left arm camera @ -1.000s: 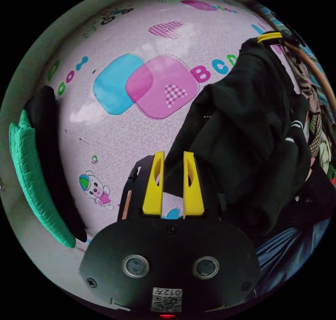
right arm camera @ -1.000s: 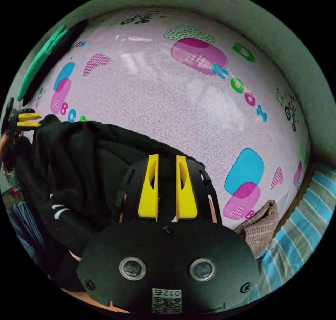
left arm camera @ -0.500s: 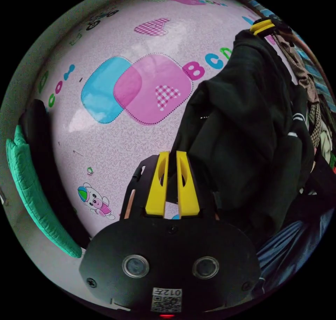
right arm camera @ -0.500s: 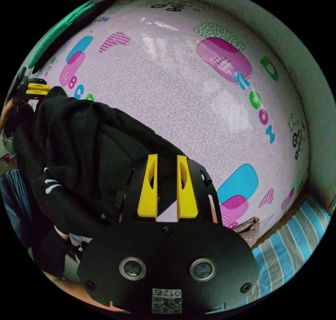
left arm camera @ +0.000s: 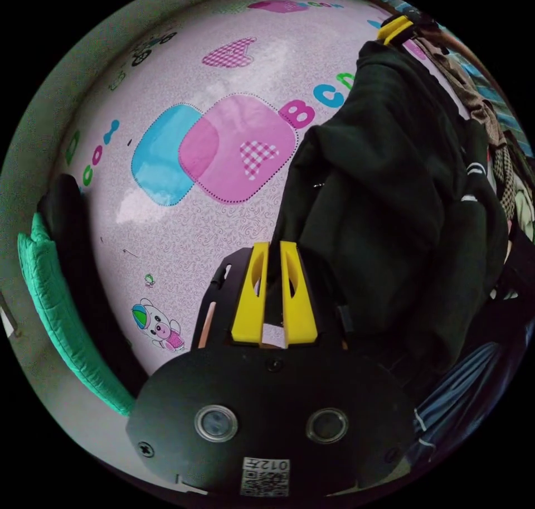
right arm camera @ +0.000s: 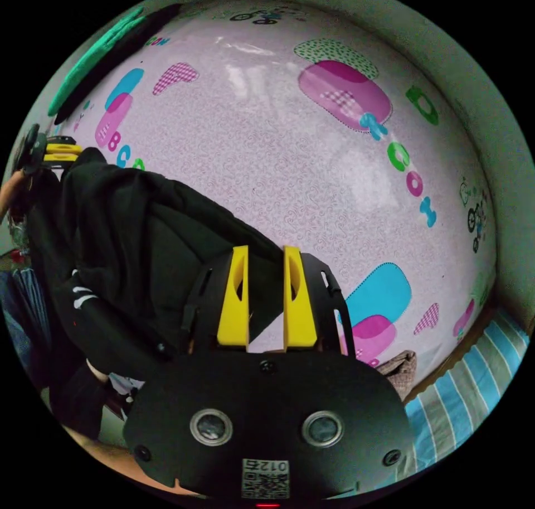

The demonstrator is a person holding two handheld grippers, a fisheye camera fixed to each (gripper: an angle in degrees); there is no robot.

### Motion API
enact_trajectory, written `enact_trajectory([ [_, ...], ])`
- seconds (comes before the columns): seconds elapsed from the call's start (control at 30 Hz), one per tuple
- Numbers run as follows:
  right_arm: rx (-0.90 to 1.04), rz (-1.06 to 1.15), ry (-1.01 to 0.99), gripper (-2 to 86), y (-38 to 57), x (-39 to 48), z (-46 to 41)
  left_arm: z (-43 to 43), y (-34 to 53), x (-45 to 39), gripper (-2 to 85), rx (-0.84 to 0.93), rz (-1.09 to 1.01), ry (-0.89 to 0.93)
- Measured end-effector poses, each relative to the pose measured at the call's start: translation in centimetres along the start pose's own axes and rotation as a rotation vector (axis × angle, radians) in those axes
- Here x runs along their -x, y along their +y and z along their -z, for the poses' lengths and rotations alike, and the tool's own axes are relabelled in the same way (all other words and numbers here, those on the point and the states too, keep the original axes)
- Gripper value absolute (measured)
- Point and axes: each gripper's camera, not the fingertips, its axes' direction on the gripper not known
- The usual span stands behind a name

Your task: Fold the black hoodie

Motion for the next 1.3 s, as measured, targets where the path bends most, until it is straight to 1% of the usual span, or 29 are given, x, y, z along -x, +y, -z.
enact_trajectory([
  [0.07, -0.009, -0.038, -0.005, 7.8, 1.7, 1.6, -1.7, -0.2, 1.7, -0.8, 1.8, 0.002, -0.012, 0.010],
  [0.1, -0.012, -0.064, 0.009, 4.2, 2.8, 3.0, -2.8, -0.3, 2.3, -1.1, 1.7, -0.002, -0.019, 0.011],
  [0.13, 0.007, -0.050, -0.023, 1.9, 3.8, 4.7, -4.2, -0.5, 3.7, -1.8, 1.5, -0.015, -0.036, 0.007],
  [0.17, 0.007, -0.074, -0.004, 1.3, 4.4, 5.6, -4.8, -0.6, 5.1, -2.5, 1.3, -0.030, -0.029, 0.011],
  [0.23, 0.027, -0.096, 0.107, -0.2, 7.0, 9.8, -7.4, -0.9, 7.4, -3.5, 1.0, -0.052, -0.002, 0.017],
  [0.3, 0.062, -0.119, 0.171, -0.6, 9.3, 12.9, -9.3, -1.1, 9.7, -4.4, 0.5, -0.067, 0.036, 0.015],
  [0.37, 0.027, -0.159, 0.235, -0.8, 12.1, 15.6, -10.1, -0.5, 12.9, -5.2, 0.1, -0.121, 0.106, 0.017],
  [0.43, -0.080, -0.265, 0.266, -0.9, 16.5, 18.2, -9.2, 1.1, 15.4, -5.8, 0.0, -0.194, 0.144, 0.014],
  [0.47, -0.101, -0.285, 0.262, -0.9, 17.7, 18.8, -8.8, 2.7, 17.0, -6.3, -0.1, -0.257, 0.159, 0.003],
  [0.57, -0.208, -0.356, 0.351, -0.9, 23.7, 22.5, -6.5, 8.9, 21.1, -8.1, -0.2, -0.425, 0.177, -0.107],
  [0.63, -0.334, -0.416, 0.424, -0.9, 29.0, 25.7, -3.6, 13.4, 23.9, -9.0, -0.2, -0.528, 0.190, -0.174],
  [0.67, -0.369, -0.436, 0.434, -0.9, 30.4, 26.5, -2.8, 16.5, 26.0, -9.6, -0.2, -0.599, 0.206, -0.224],
  [0.7, -0.448, -0.467, 0.454, -0.9, 33.4, 28.1, -1.2, 18.1, 27.2, -9.9, -0.2, -0.635, 0.214, -0.245],
  [0.8, -0.659, -0.505, 0.522, -0.9, 40.9, 33.1, 3.0, 28.3, 35.3, -12.9, -0.2, -0.865, 0.254, -0.402],
  [0.83, -0.739, -0.512, 0.563, -0.9, 43.8, 35.5, 4.5, 30.1, 36.8, -13.7, -0.2, -0.903, 0.257, -0.430],
  [0.87, -0.779, -0.519, 0.585, -0.9, 45.2, 36.7, 5.1, 33.4, 40.1, -15.5, -0.2, -0.989, 0.271, -0.492],
  [0.9, -0.872, -0.529, 0.630, -0.9, 48.2, 39.2, 6.2, 35.0, 42.0, -16.5, -0.2, -1.042, 0.283, -0.521],
  [0.93, -0.956, -0.528, 0.660, -0.9, 51.2, 41.7, 6.8, 37.7, 45.8, -18.6, -0.2, -1.145, 0.315, -0.563],
  [0.97, -0.978, -0.518, 0.670, -0.9, 52.4, 42.8, 6.8, 39.6, 49.3, -20.7, -0.2, -1.223, 0.344, -0.591],
  [1.0, -0.910, -0.478, 0.670, -0.9, 53.9, 44.4, 6.5, 40.9, 51.7, -22.5, -0.2, -1.231, 0.340, -0.616],
  [1.03, -0.811, -0.438, 0.730, -1.0, 55.2, 46.4, 5.9, 41.3, 52.3, -23.4, -0.2, -1.182, 0.314, -0.645],
  [1.07, -0.800, -0.412, 0.760, -1.0, 56.1, 47.6, 5.7, 41.8, 53.3, -25.5, -0.2, -1.058, 0.287, -0.784],
  [1.1, -0.875, -0.379, 0.752, -1.0, 58.4, 49.8, 5.6, 42.1, 54.1, -26.6, -0.2, -1.029, 0.284, -0.866],
  [1.13, -1.008, -0.382, 0.707, -1.0, 61.2, 51.6, 5.6, 42.7, 56.3, -28.1, -0.2, -1.052, 0.291, -0.887],
  [1.17, -1.077, -0.386, 0.673, -1.0, 62.6, 52.3, 5.6, 43.2, 59.0, -28.9, -0.2, -1.146, 0.312, -0.794],
  [1.2, -1.171, -0.407, 0.634, -1.0, 64.8, 53.6, 5.3, 43.2, 60.1, -29.7, -0.2, -1.144, 0.329, -0.745],
  [1.23, -1.224, -0.379, 0.625, -1.0, 66.4, 55.2, 4.8, 42.9, 59.9, -30.3, -0.2, -1.099, 0.316, -0.756],
  [1.27, -1.246, -0.347, 0.626, -1.0, 67.1, 56.2, 4.6, 41.8, 58.9, -31.7, -0.2, -0.965, 0.281, -0.810],
  [1.3, -1.249, -0.315, 0.662, -1.0, 68.1, 57.8, 4.3, 41.2, 58.7, -32.5, -0.2, -0.938, 0.270, -0.852],
])
